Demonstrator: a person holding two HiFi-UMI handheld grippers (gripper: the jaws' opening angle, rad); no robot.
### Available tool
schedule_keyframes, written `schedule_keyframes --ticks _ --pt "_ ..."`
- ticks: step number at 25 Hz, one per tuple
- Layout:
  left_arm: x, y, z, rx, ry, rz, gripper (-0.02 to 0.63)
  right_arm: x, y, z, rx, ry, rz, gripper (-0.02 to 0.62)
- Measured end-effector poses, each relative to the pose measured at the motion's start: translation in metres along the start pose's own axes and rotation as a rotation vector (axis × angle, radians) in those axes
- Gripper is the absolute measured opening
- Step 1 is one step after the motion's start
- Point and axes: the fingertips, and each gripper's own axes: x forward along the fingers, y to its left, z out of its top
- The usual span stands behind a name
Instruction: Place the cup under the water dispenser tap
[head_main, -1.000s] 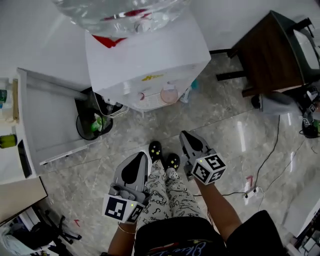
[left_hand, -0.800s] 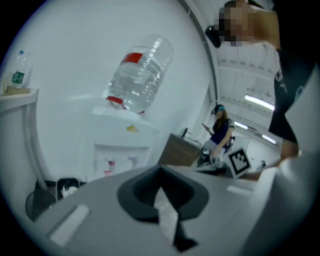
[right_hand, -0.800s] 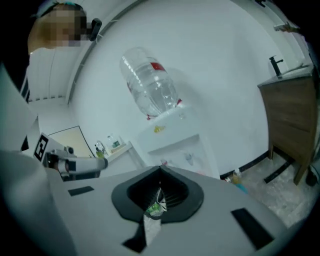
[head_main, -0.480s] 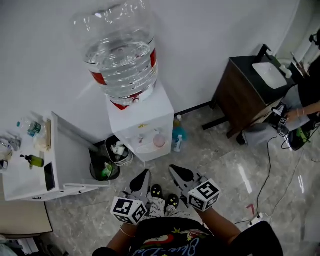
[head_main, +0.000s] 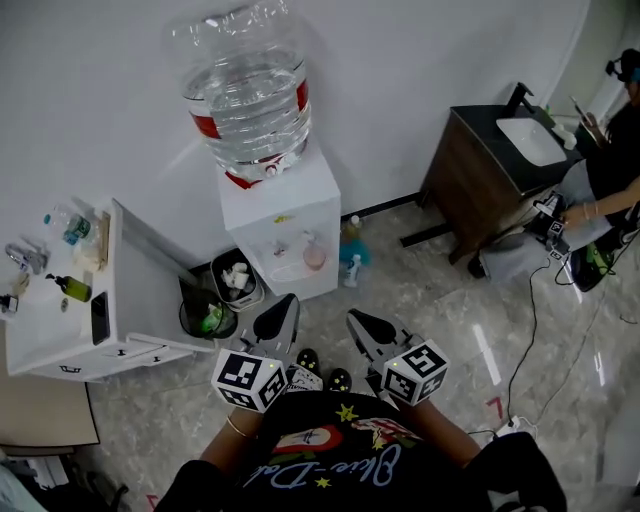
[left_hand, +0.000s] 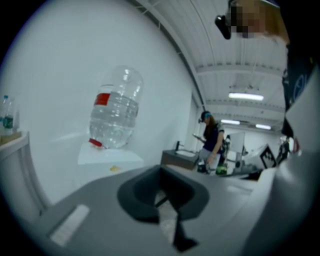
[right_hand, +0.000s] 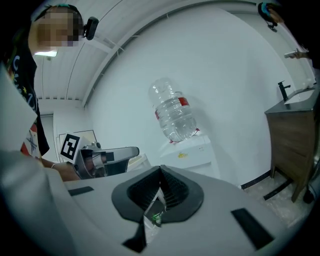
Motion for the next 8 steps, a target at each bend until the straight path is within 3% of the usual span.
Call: schedule_keyframes --ticks 3,8 --pt "-0.006 0.002 0.002 -0.028 -0.02 0.007 -0.011 -0.003 0.001 0.003 0.008 -0.026 -0.004 0.014" --pt "-0.014 -0.007 0.001 0.063 -0.008 -0.004 -0.011 -0.006 0.012 0.002 0.007 -0.037 0.026 0.014"
